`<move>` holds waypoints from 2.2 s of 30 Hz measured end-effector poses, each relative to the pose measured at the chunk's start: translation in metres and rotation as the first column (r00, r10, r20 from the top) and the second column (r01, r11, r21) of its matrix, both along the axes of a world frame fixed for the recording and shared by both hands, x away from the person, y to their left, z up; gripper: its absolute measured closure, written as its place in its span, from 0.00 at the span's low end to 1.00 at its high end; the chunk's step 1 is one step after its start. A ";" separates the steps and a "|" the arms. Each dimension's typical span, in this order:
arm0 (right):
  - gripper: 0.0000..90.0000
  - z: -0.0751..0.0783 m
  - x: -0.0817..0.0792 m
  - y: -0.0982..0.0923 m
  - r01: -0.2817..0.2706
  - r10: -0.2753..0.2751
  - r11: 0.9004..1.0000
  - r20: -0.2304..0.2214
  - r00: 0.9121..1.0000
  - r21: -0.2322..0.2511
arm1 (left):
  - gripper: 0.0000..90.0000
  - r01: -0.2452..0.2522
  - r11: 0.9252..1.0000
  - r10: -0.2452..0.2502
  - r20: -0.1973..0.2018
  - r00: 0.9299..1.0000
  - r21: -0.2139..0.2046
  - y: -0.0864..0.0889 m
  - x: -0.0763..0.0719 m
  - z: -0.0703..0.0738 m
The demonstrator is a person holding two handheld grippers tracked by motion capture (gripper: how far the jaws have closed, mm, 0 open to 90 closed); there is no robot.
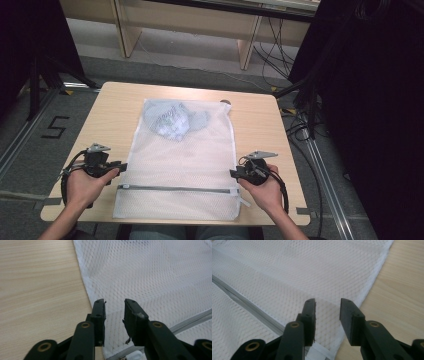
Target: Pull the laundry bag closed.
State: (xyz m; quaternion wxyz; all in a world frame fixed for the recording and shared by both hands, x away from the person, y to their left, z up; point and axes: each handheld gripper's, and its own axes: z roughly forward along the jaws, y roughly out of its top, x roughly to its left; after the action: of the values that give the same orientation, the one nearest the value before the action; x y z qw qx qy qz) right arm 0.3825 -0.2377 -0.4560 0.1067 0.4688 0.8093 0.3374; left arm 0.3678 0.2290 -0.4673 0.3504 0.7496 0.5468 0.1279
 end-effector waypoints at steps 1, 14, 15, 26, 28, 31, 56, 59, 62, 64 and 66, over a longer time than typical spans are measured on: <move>0.75 -0.002 0.000 0.002 0.015 -0.015 1.000 0.027 1.000 0.021 | 0.80 0.000 1.000 0.000 -0.007 1.000 0.008 0.000 0.000 0.000; 0.75 0.006 -0.004 0.036 -0.076 0.078 0.995 -0.025 0.997 0.068 | 0.93 -0.002 0.999 0.005 -0.071 0.997 0.040 -0.007 0.004 -0.008; 0.75 0.004 -0.004 0.040 -0.087 0.088 0.991 -0.013 0.996 0.107 | 0.93 -0.012 1.000 0.014 -0.076 0.997 0.028 -0.009 0.004 -0.009; 0.79 0.005 -0.009 0.081 -0.167 0.172 0.981 -0.038 0.984 0.096 | 0.98 -0.015 0.999 0.025 -0.200 0.980 0.051 -0.007 0.004 -0.012; 0.79 0.006 -0.010 0.089 -0.158 0.164 0.982 -0.054 0.985 0.105 | 0.97 -0.015 0.999 0.025 -0.218 0.976 0.048 -0.007 0.004 -0.013; 0.78 0.003 -0.008 0.099 -0.180 0.186 0.977 -0.039 0.982 0.115 | 0.97 -0.010 0.999 0.021 -0.239 0.971 0.049 -0.007 0.005 -0.015; 0.77 0.002 0.000 0.166 -0.268 0.276 0.956 -0.052 0.960 0.118 | 0.97 -0.003 0.999 0.018 -0.281 0.959 0.054 -0.003 0.009 -0.020; 0.81 -0.001 -0.002 0.180 -0.290 0.302 0.947 -0.075 0.950 0.139 | 0.97 -0.006 0.999 0.021 -0.282 0.959 0.054 -0.003 0.008 -0.020; 0.82 -0.005 -0.002 0.187 -0.307 0.321 0.941 -0.090 0.943 0.144 | 0.97 -0.005 0.999 0.020 -0.285 0.958 0.054 -0.003 0.008 -0.020; 0.83 -0.010 -0.004 0.199 -0.330 0.347 0.933 -0.112 0.931 0.144 | 0.97 0.000 0.998 0.017 -0.290 0.957 0.057 -0.003 0.008 -0.020; 0.83 -0.013 -0.005 0.206 -0.345 0.362 0.928 -0.115 0.925 0.142 | 0.97 0.000 0.999 0.015 -0.285 0.958 0.052 -0.003 0.008 -0.020</move>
State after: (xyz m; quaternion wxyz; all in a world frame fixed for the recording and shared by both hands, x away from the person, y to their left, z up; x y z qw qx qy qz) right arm 0.3775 -0.0312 -0.4686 -0.0407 0.3428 0.8644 0.3655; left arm 0.3762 0.2265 -0.4873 0.2477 0.7669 0.5910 0.0338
